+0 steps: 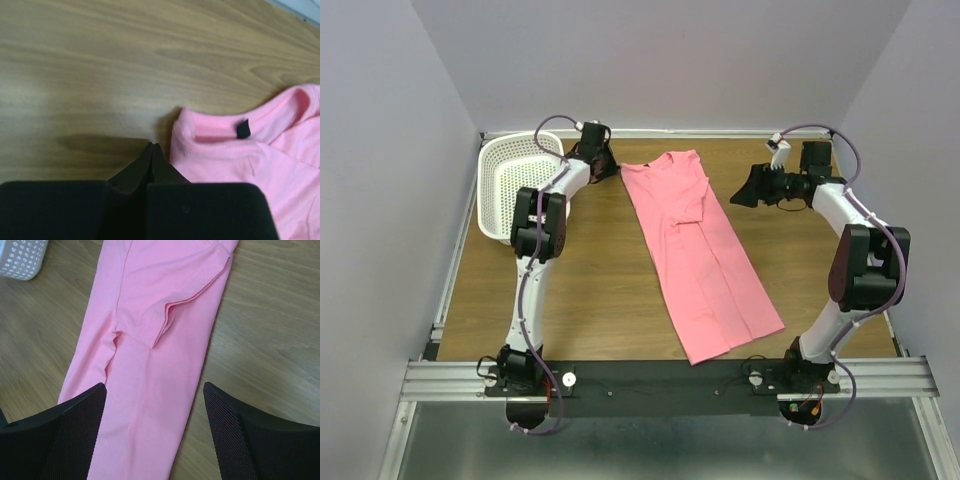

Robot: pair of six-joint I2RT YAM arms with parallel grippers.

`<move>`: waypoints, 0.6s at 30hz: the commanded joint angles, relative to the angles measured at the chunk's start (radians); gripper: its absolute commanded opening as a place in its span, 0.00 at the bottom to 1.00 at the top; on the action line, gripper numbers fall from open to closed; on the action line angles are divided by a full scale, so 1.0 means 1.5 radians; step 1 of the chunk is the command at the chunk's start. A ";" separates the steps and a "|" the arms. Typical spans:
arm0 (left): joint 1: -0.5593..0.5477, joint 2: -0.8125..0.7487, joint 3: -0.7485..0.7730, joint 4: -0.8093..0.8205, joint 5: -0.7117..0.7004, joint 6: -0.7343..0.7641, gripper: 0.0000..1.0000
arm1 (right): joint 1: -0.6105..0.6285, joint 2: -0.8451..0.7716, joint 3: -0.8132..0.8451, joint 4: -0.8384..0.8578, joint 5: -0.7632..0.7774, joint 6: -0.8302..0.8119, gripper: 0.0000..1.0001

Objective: Fold and stack the t-shirts

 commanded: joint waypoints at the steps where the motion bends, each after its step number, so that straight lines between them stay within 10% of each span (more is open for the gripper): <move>1: 0.027 0.054 0.097 -0.057 0.041 -0.007 0.02 | -0.012 -0.021 -0.013 0.010 -0.027 0.006 0.86; 9: 0.051 0.061 0.105 0.007 0.176 -0.018 0.05 | -0.019 -0.025 -0.016 0.010 -0.026 0.000 0.86; 12: 0.050 0.018 0.037 0.044 0.183 -0.002 0.34 | -0.019 -0.024 -0.014 0.010 -0.029 -0.002 0.86; 18: 0.053 -0.046 -0.057 0.065 0.157 -0.001 0.42 | -0.020 -0.024 -0.016 0.010 -0.033 0.000 0.86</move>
